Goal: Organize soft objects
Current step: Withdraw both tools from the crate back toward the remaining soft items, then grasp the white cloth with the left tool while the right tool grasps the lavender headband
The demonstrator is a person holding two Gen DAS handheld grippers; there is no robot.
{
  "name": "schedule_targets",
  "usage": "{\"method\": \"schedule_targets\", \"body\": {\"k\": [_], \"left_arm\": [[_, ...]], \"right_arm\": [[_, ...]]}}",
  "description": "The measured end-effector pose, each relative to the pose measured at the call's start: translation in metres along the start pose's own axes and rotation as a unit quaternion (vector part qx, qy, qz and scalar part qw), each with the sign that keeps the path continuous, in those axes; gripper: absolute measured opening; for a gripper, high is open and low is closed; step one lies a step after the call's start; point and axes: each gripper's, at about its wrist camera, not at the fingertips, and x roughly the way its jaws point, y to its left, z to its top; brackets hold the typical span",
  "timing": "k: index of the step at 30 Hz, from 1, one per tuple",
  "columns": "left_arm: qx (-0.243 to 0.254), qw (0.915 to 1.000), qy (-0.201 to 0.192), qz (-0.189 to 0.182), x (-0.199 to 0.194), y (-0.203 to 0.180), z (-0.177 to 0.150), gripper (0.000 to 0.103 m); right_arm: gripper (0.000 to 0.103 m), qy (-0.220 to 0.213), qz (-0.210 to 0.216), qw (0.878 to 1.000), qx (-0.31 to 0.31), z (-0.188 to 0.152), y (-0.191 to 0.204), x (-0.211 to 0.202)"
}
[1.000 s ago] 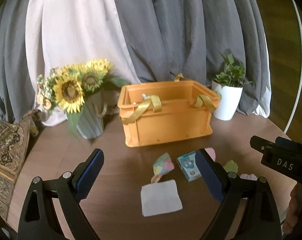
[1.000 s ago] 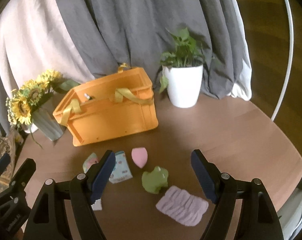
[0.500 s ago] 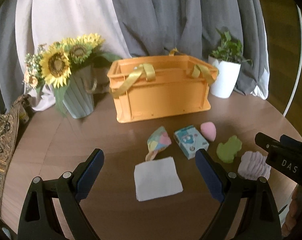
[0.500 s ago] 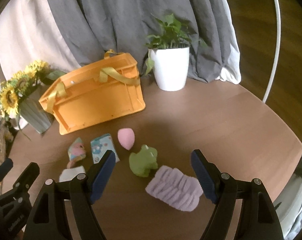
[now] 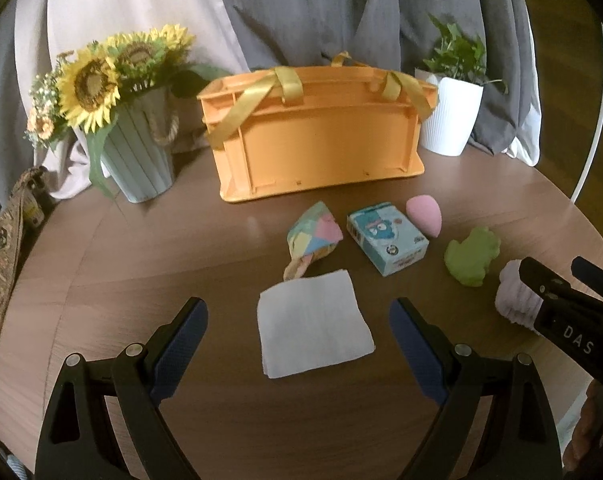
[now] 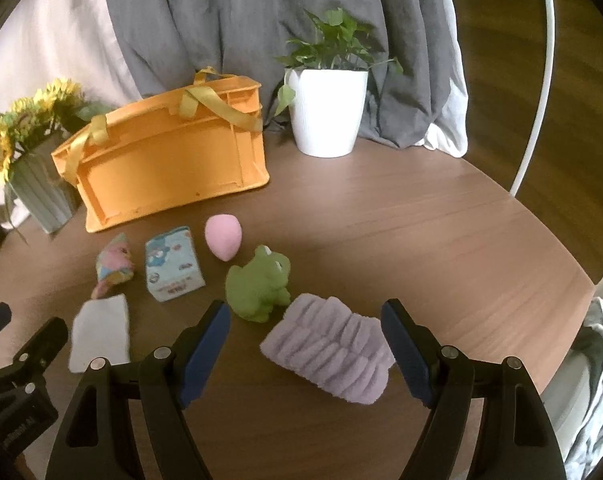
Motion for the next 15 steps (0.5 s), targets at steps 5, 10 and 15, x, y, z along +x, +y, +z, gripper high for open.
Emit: {"method": "schedule_targets", "body": {"k": [5,10,15], "left_arm": [[0.000,0.9999,0.013,-0.002,0.013,-0.001,-0.004,0.091],[0.003,0.9996,0.027,-0.006,0.029,-0.004,-0.007,0.089],[-0.002,0.9991,0.041,-0.012,0.044,-0.005,-0.008,0.085]], "right_arm": [[0.079,0.005,-0.009,1.000,-0.004,-0.005,0.002,0.010],[0.079,0.015,-0.017,1.000,-0.004,-0.010,0.001,0.021],[0.079,0.026,-0.021,0.999,-0.007,-0.014,0.001,0.030]]}}
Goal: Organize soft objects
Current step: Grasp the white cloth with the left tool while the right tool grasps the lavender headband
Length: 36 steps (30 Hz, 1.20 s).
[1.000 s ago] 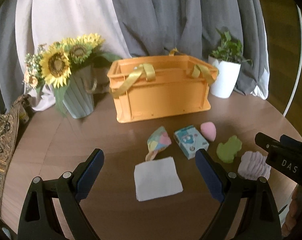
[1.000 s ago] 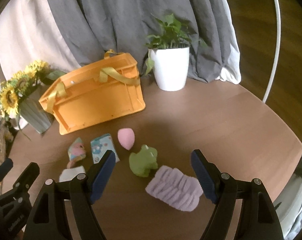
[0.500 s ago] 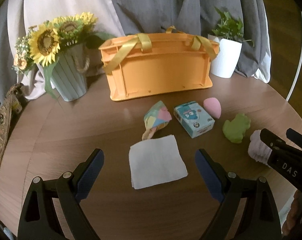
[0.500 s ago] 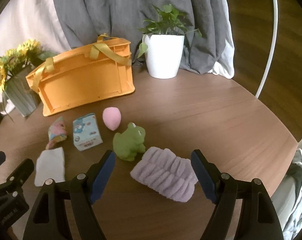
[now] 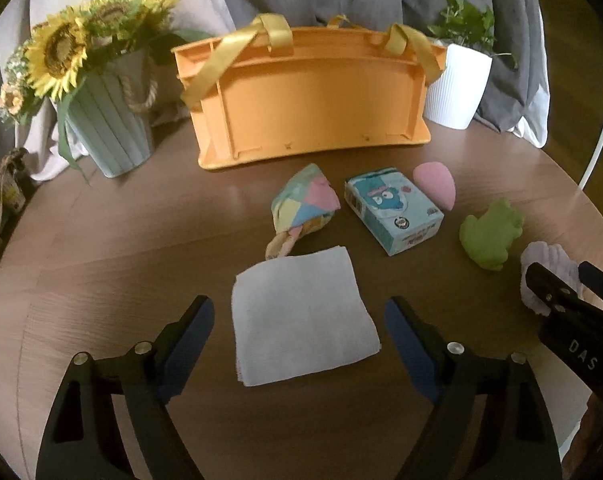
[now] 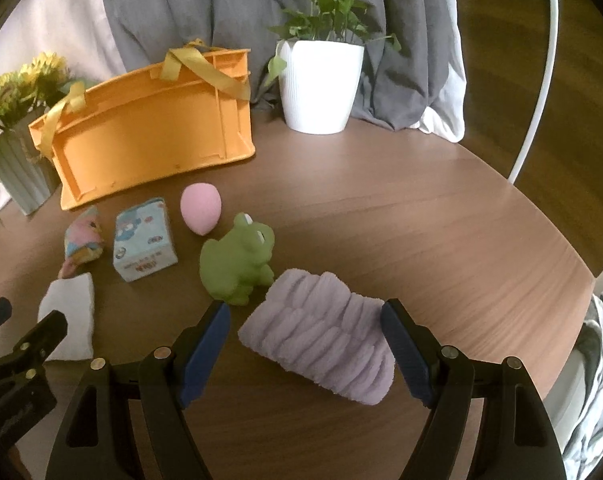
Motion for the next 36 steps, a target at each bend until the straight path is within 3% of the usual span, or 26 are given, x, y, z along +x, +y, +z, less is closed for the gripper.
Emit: {"method": "schedule_targets", "body": {"k": [6,15,25,29,36], "left_arm": [[-0.013,0.9997,0.019,-0.004,0.014,0.000,-0.003,0.083],[-0.024,0.9991,0.035,-0.006,0.021,0.003,-0.005,0.071],[-0.015,0.9990,0.036,-0.024,0.015,-0.004,-0.005,0.022],[-0.012,0.9987,0.039,-0.032,0.009,-0.008,-0.005,0.018],[-0.001,0.9988,0.030,-0.039,-0.007,-0.016,0.000,0.016]], "right_arm": [[0.079,0.005,0.000,1.000,0.000,-0.001,0.000,0.006],[0.077,0.011,0.001,1.000,-0.010,0.000,0.003,0.011],[0.041,0.017,0.021,1.000,-0.009,0.003,-0.001,0.010],[0.029,0.023,0.029,0.999,-0.012,0.004,-0.004,0.007],[0.024,0.028,0.055,0.998,-0.012,0.007,-0.010,-0.002]]}}
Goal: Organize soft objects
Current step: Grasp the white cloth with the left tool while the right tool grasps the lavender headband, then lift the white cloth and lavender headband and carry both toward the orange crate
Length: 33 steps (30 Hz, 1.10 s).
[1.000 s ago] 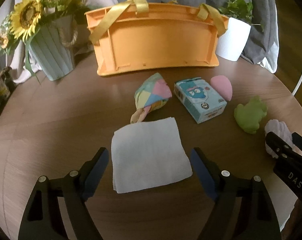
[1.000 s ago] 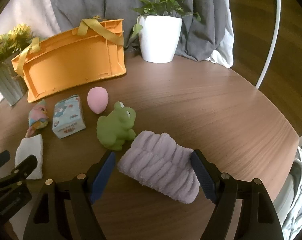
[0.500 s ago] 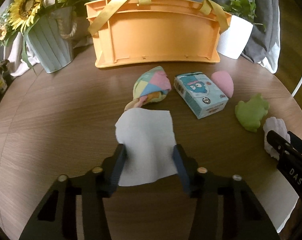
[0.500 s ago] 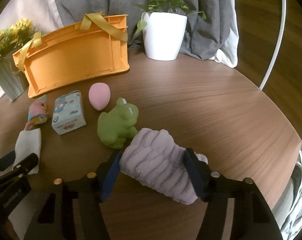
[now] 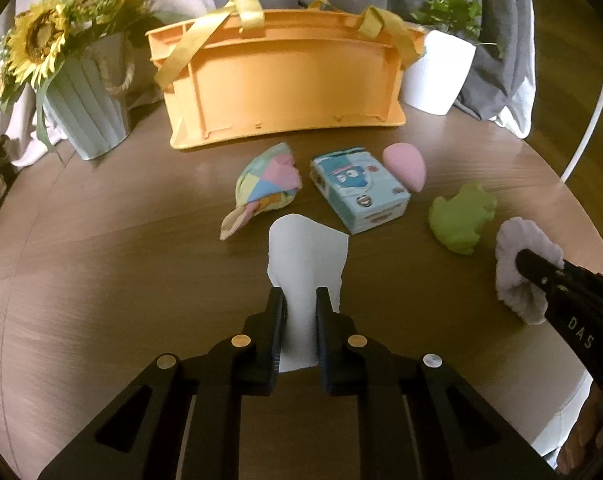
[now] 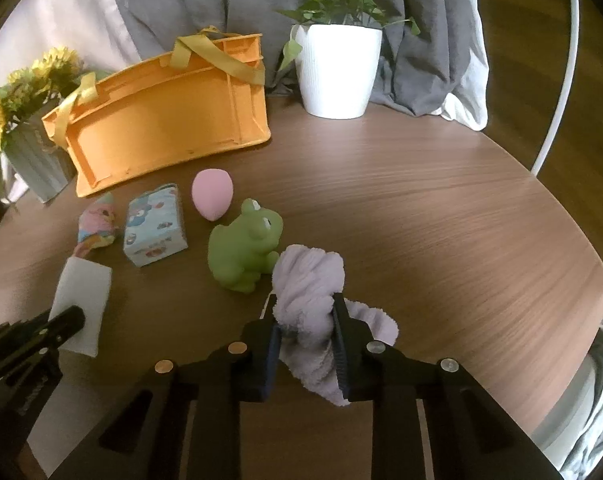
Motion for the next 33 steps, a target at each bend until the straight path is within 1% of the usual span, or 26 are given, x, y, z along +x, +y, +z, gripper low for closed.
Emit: {"method": "schedule_targets", "body": {"k": [4,8,14,19,33], "left_arm": [[0.006,0.9999,-0.013,-0.001,-0.011,-0.005,0.004,0.012],[0.011,0.9995,-0.031,0.001,-0.025,-0.009,0.010,0.012],[0.005,0.9985,-0.055,0.000,-0.044,-0.011,0.020,0.012],[0.002,0.9973,-0.074,0.000,-0.059,-0.013,0.028,0.012],[-0.010,0.9899,-0.140,0.019,-0.101,-0.011,0.055,0.012]], "right_arm": [[0.024,-0.001,0.015,1.000,-0.003,0.002,0.000,-0.008],[0.024,-0.003,0.032,0.999,-0.003,0.006,-0.001,-0.017],[0.024,-0.018,0.048,0.999,-0.008,0.016,-0.001,-0.031],[0.024,-0.037,0.061,0.997,-0.014,0.025,0.001,-0.045],[0.024,-0.105,0.096,0.989,-0.032,0.061,0.006,-0.077]]}}
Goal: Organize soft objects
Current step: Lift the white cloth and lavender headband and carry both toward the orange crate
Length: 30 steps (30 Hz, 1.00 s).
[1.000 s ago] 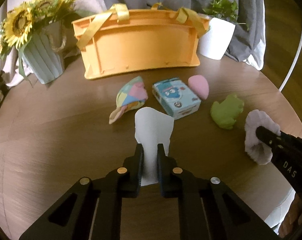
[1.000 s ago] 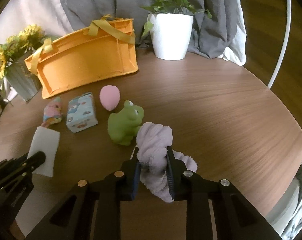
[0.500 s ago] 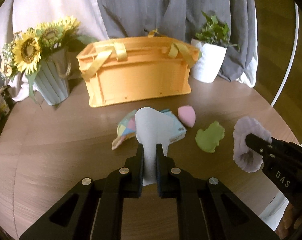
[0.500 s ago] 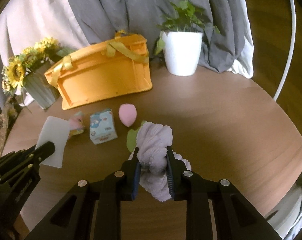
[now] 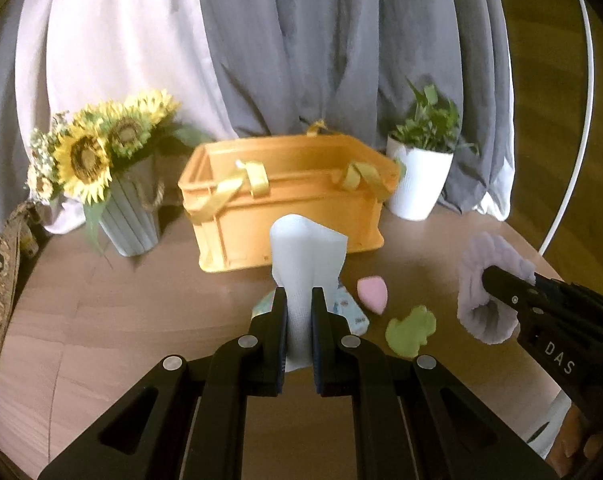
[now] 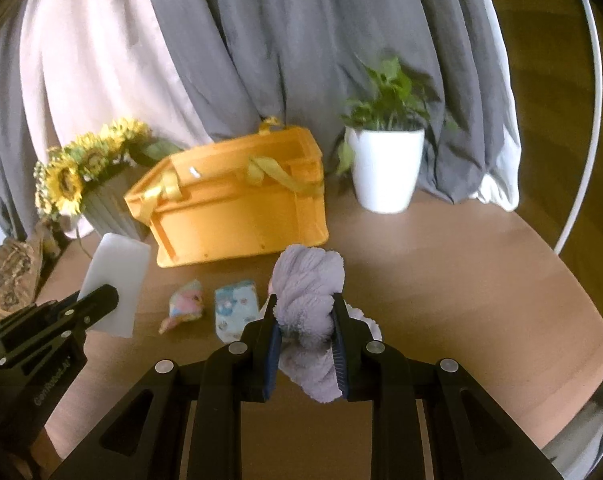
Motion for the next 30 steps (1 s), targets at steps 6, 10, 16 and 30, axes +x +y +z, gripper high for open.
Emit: {"method": "schedule_targets", "body": {"k": [6,10,16,30], "left_arm": [[-0.006,0.9995,-0.028,0.011,-0.012,0.002,0.015,0.011],[-0.010,0.9988,-0.043,0.019,-0.016,0.005,0.025,0.011],[-0.013,0.9973,-0.065,0.032,-0.021,0.007,0.040,0.011],[-0.006,0.9916,-0.117,0.054,-0.017,0.013,0.075,0.011]], "right_arm": [[0.024,-0.029,0.016,0.999,-0.011,0.018,0.006,-0.007],[0.024,-0.047,0.027,0.998,-0.017,0.030,0.010,-0.009],[0.024,-0.071,0.046,0.996,-0.028,0.047,0.016,-0.007],[0.024,-0.124,0.074,0.989,-0.042,0.087,0.026,-0.002]]}}
